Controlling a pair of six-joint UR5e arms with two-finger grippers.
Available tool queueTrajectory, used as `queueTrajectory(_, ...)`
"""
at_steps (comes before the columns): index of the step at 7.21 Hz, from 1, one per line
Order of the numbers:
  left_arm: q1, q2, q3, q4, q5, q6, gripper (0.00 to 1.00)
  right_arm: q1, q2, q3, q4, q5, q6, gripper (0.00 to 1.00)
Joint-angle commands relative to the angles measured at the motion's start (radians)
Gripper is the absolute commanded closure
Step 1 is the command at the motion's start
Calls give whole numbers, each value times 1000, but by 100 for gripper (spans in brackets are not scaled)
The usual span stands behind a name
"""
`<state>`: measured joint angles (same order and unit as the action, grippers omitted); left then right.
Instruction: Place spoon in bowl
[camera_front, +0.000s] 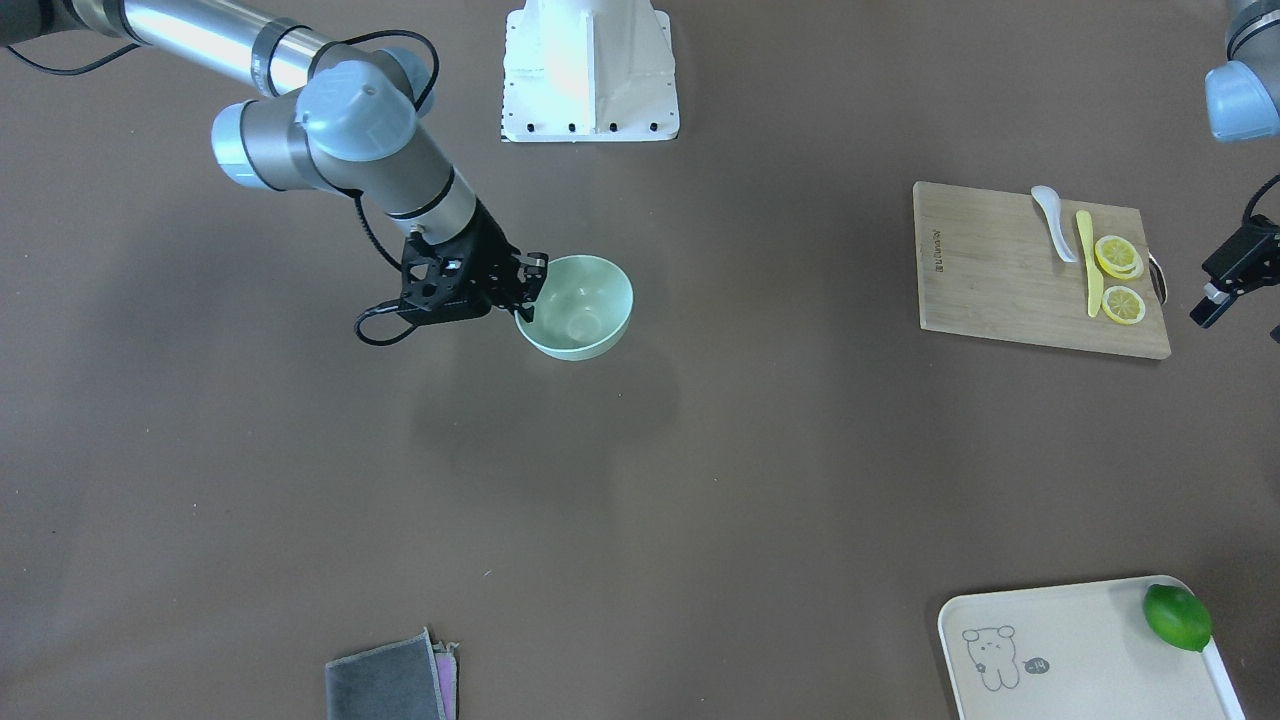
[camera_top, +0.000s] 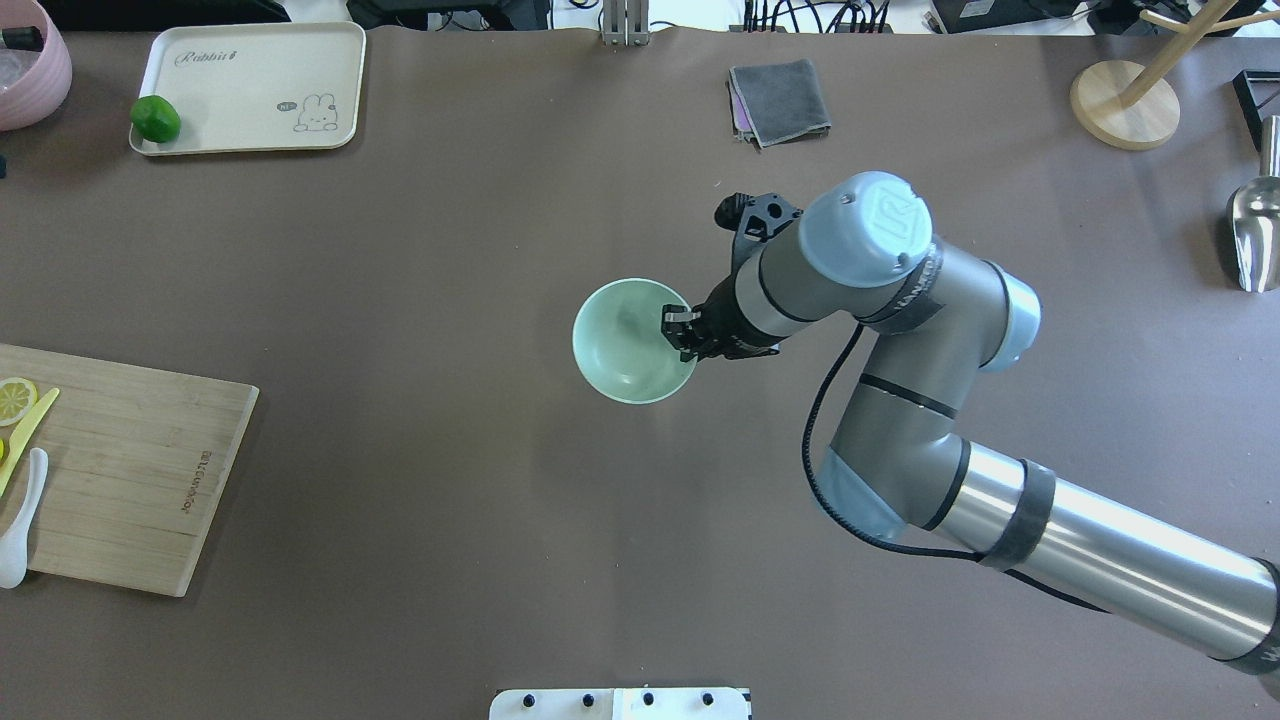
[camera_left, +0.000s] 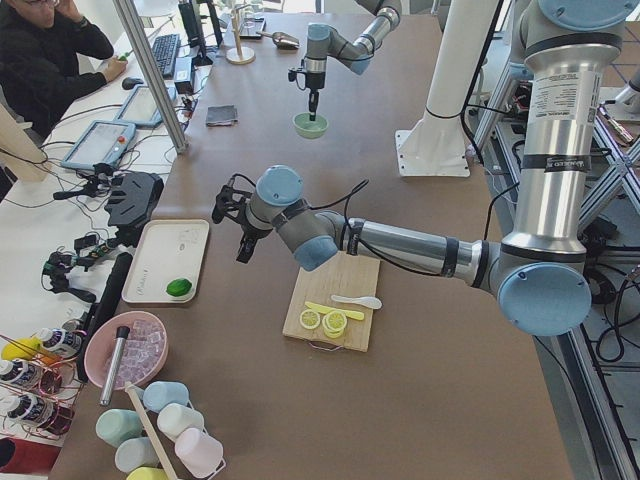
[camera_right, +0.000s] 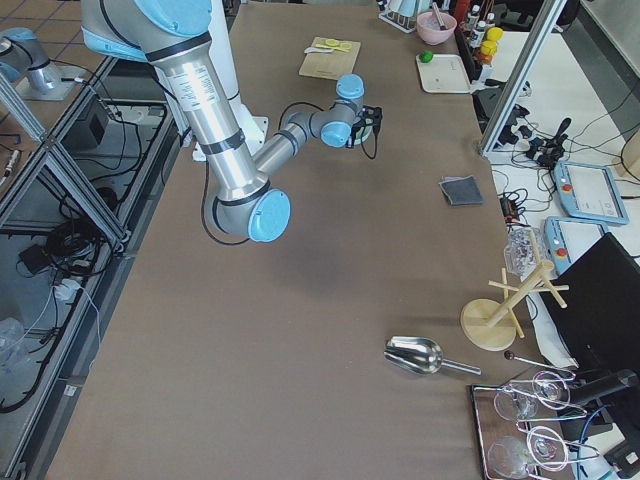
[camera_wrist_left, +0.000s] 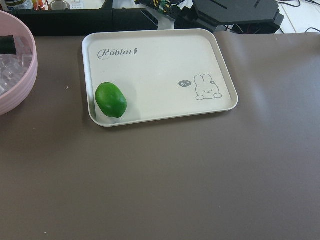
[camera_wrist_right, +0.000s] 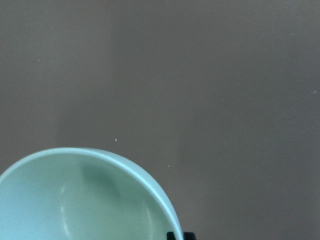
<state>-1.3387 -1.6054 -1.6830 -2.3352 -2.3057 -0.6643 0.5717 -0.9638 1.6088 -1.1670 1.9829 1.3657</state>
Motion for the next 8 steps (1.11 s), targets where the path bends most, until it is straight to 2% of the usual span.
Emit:
queueTrajectory(1, 33, -1, 6, -13, 0, -14, 2, -38, 62, -82, -2, -42, 20, 100)
queueTrajectory(2, 44, -1, 5, -13, 0, -15, 2, -30, 65, -84, 4, -41, 15, 92)
queueTrajectory(3, 67, -1, 2, -13, 2, -14, 2, -10, 68, -84, -5, -41, 13, 2)
queueTrajectory(5, 126, -1, 2, -12, 2, -24, 2, 48, 68, -66, -11, -6, 13, 0)
queueTrajectory(6, 172, 18, -3, -12, 2, -108, 2, 115, 62, -64, -10, 76, 6, 0)
queueTrajectory(7, 215, 65, -47, -12, 15, -194, 2, 179, 56, -64, -10, 146, -34, 0)
queueTrajectory(8, 278, 162, -126, -12, 96, -230, 2, 229, 31, -64, -10, 196, -86, 0)
